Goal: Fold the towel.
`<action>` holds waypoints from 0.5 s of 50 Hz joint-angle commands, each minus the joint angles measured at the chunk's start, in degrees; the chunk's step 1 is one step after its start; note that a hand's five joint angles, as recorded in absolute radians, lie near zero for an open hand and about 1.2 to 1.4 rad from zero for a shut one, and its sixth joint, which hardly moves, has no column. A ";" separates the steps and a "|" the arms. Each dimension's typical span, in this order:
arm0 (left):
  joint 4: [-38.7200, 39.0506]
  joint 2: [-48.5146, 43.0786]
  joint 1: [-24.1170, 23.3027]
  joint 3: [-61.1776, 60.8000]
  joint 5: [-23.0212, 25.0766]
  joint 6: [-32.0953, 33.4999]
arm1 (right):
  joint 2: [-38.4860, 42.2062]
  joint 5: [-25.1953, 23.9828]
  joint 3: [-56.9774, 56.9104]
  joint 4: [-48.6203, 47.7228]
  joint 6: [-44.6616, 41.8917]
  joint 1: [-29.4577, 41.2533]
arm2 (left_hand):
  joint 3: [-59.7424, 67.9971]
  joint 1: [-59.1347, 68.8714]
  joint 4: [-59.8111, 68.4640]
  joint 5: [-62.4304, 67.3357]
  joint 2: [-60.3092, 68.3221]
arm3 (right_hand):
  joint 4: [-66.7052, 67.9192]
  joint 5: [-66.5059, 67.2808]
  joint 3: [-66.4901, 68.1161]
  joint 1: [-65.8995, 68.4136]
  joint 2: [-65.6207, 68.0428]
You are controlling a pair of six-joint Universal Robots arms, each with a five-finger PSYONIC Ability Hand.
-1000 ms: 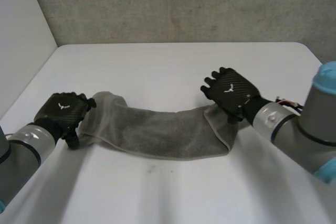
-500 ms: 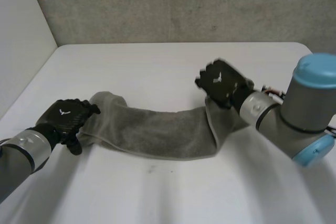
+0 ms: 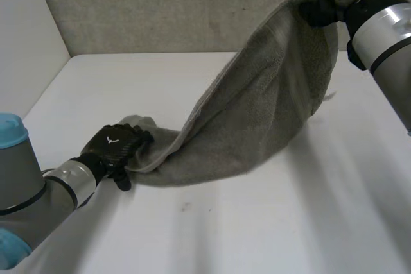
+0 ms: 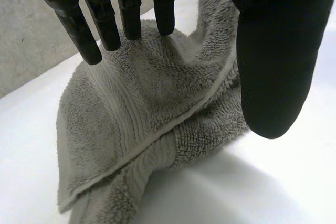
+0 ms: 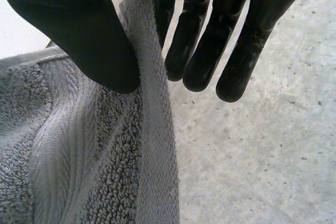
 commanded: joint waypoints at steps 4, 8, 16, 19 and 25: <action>0.83 -6.01 -2.05 5.51 -0.08 -3.78 | -5.80 -0.48 0.62 1.59 4.84 -1.12 | 2.97 2.72 3.10 3.14 2.98 | 11.44 17.82 11.95 18.69 12.90; 1.44 -7.51 -2.85 6.83 -0.17 -3.78 | -7.21 -0.30 0.53 1.59 5.02 -2.36 | 4.15 3.90 4.28 4.32 4.16 | 11.44 17.82 11.95 18.69 12.90; 4.96 -8.56 -3.82 7.80 -1.49 -3.86 | -9.32 -0.13 0.27 1.59 5.55 -3.50 | 18.45 18.20 18.57 18.62 18.46 | 11.44 17.82 11.95 18.69 12.90; 7.33 -8.56 -4.26 7.80 -2.81 -3.86 | -9.76 -0.13 0.36 1.67 5.46 -4.11 | 29.22 28.96 29.34 29.38 29.22 | 11.44 17.82 11.95 18.69 12.90; 10.15 -8.83 -4.52 7.71 -4.21 -4.04 | -9.94 -0.13 1.24 1.94 5.55 -5.87 | 46.71 46.46 46.83 46.88 46.72 | 11.44 17.82 11.95 18.69 12.90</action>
